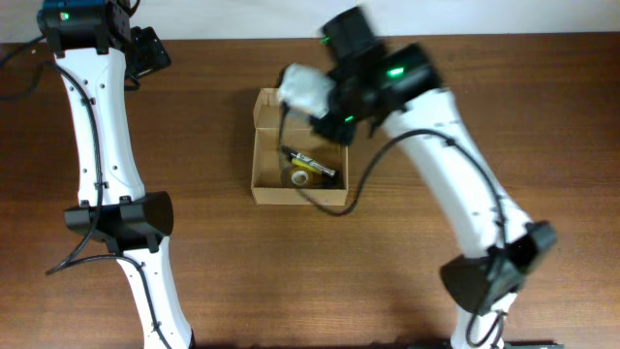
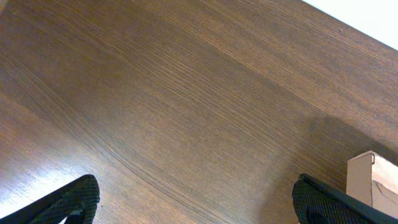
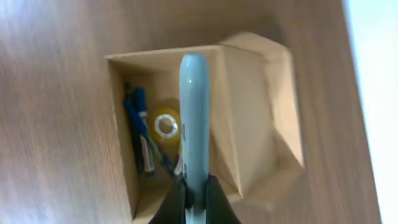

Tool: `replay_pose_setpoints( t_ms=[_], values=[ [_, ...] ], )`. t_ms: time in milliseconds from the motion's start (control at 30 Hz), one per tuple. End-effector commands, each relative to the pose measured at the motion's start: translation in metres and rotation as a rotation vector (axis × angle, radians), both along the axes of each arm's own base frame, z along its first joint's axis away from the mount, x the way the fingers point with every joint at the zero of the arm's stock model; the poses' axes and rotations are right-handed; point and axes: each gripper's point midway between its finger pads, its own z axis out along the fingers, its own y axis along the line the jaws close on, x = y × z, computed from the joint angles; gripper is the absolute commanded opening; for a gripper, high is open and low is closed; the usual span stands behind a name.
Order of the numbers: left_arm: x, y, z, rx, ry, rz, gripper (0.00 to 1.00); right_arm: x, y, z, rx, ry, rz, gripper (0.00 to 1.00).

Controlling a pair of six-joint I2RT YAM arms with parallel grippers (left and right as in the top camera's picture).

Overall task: Pack container
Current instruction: 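Carry the black marker into the box and release it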

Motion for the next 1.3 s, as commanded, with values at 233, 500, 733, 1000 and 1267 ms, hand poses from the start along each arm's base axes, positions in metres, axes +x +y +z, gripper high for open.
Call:
replay_pose_setpoints(
  t_ms=[233, 500, 733, 1000, 1267],
  values=[
    [-0.001, 0.002, 0.006, 0.010, -0.015, 0.001, 1.00, 0.014, 0.013, -0.121, -0.191, 0.149, 0.126, 0.04],
    [-0.001, 0.002, 0.006, 0.010, -0.015, 0.001, 1.00, 0.009, 0.020, -0.171, -0.193, 0.279, 0.081, 0.04],
    [-0.001, 0.002, 0.006, 0.010, -0.015, 0.001, 1.00, 0.008, 0.025, -0.188, -0.169, 0.338, 0.007, 0.04],
    [-0.001, 0.002, 0.006, 0.010, -0.015, 0.001, 1.00, 0.012, 0.029, -0.196, -0.151, 0.336, -0.035, 0.09],
    [-0.001, 0.002, 0.006, 0.010, -0.015, 0.001, 1.00, 0.014, 0.023, -0.185, -0.167, 0.330, -0.109, 0.64]
  ],
)
